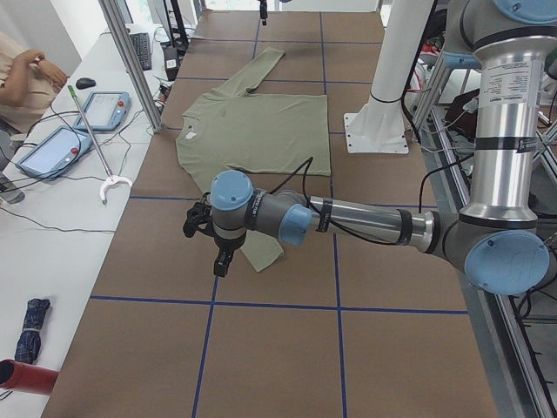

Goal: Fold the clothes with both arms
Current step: 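Move the right gripper toward the shirt sleeve nearest it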

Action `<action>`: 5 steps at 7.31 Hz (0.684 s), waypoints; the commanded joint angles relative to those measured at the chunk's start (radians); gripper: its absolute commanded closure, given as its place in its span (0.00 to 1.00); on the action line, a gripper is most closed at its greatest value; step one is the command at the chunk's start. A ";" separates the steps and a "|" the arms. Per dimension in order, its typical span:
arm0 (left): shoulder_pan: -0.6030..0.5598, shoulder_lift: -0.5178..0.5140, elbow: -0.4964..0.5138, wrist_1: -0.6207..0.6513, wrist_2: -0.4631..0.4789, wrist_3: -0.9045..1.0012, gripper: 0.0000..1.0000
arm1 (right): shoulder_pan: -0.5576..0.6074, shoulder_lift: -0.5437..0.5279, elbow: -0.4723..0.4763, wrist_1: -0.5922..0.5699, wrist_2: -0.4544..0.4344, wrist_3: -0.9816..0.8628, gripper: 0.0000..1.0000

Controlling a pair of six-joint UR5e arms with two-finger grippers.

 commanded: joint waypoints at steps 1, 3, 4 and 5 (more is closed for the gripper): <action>0.002 0.001 -0.005 -0.007 0.006 0.004 0.00 | -0.043 0.001 -0.037 0.043 0.000 0.007 0.00; 0.006 -0.004 0.000 -0.013 0.007 0.005 0.00 | -0.043 0.005 -0.156 0.176 0.000 0.019 0.00; 0.015 -0.002 0.003 -0.062 0.009 0.005 0.00 | -0.043 0.013 -0.215 0.288 0.000 0.140 0.01; 0.015 0.001 0.005 -0.081 0.009 0.004 0.00 | -0.066 0.010 -0.228 0.380 -0.006 0.305 0.02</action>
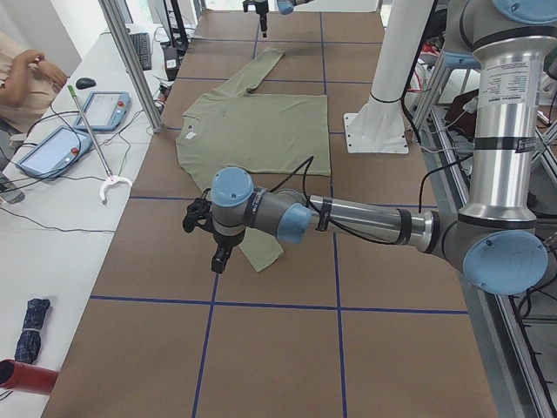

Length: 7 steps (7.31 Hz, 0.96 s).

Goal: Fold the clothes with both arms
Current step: 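Move the right gripper toward the shirt sleeve nearest it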

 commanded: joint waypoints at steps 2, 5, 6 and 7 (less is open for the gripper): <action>0.004 0.002 0.001 -0.033 0.001 -0.004 0.00 | -0.029 -0.005 -0.141 0.242 -0.008 0.236 0.08; 0.004 0.002 0.001 -0.033 0.001 -0.001 0.00 | -0.035 -0.007 -0.173 0.264 -0.006 0.293 0.17; 0.004 0.002 0.001 -0.033 0.001 0.000 0.00 | -0.040 -0.007 -0.187 0.264 -0.006 0.293 0.17; 0.004 0.002 0.001 -0.033 0.001 0.002 0.00 | -0.044 -0.005 -0.187 0.264 -0.006 0.296 0.17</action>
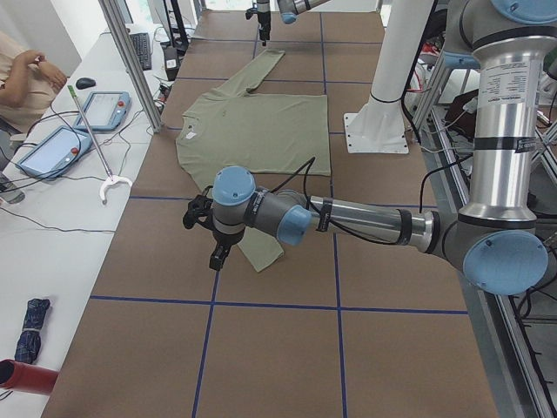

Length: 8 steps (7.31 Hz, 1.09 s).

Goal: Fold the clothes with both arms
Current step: 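Move the right gripper toward the shirt sleeve nearest it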

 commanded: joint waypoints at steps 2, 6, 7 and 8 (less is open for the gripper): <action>0.000 0.002 0.000 0.000 0.000 0.005 0.00 | -0.026 0.004 -0.006 0.001 0.006 0.010 0.17; 0.000 0.000 0.000 0.000 0.000 0.006 0.00 | -0.044 0.007 -0.024 0.001 0.003 0.010 0.41; 0.000 0.000 0.000 0.000 0.000 0.006 0.00 | -0.044 0.007 -0.030 0.001 0.002 0.010 0.59; 0.000 0.000 -0.002 0.000 0.002 0.006 0.00 | -0.044 0.007 -0.029 0.001 0.002 0.010 0.70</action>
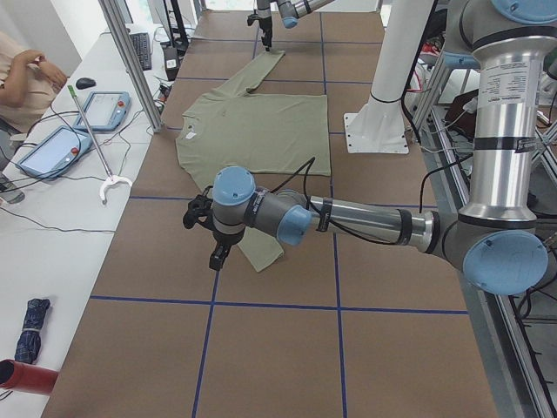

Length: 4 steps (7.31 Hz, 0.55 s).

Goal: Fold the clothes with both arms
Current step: 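Move the right gripper toward the shirt sleeve nearest it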

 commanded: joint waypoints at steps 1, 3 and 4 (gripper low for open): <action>0.000 0.000 0.000 0.000 0.001 0.000 0.00 | -0.001 0.000 -0.001 0.000 0.000 0.000 0.96; 0.000 0.000 0.000 -0.008 0.001 -0.001 0.00 | 0.000 0.006 0.021 0.002 0.008 0.008 1.00; 0.000 0.001 -0.001 -0.008 0.001 -0.001 0.00 | 0.002 0.003 0.042 0.000 0.011 0.008 1.00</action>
